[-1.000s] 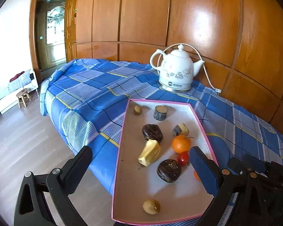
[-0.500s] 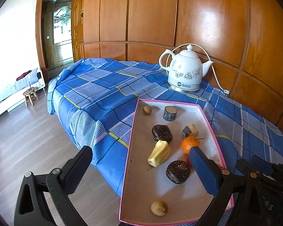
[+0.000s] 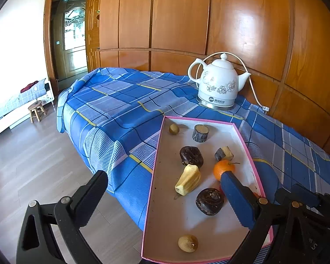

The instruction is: Organize fruits

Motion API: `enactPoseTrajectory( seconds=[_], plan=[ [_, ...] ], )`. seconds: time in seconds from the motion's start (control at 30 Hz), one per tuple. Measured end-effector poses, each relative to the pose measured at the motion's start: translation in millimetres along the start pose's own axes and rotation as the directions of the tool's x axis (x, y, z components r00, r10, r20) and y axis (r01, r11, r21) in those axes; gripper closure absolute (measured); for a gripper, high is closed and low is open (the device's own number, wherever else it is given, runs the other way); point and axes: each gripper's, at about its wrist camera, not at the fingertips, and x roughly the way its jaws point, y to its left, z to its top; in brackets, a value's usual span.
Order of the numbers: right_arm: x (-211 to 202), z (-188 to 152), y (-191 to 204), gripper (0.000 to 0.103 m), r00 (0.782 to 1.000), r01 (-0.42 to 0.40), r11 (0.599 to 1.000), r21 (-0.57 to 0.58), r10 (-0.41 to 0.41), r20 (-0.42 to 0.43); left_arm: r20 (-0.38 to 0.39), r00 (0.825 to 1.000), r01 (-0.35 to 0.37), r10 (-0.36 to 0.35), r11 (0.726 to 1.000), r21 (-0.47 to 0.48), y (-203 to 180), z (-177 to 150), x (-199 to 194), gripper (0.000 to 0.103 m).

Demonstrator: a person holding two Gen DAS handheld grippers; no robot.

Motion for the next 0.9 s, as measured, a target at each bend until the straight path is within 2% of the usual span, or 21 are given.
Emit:
enactPoseTrajectory(
  seconds=[0.5, 0.9],
  plan=[
    [0.1, -1.8, 2.7, 0.064, 1.000, 0.000, 1.000, -0.008, 0.000, -0.002, 0.002, 1.000, -0.001, 0.001, 1.000, 0.006, 1.5, -0.1, -1.0, 0.000],
    [-1.5, -0.4, -2.4, 0.064, 1.000, -0.001, 1.000, 0.005, 0.001, 0.000, 0.019, 1.000, 0.012, -0.013, 0.999, 0.053, -4.3, 0.3, -4.5, 0.000]
  ],
)
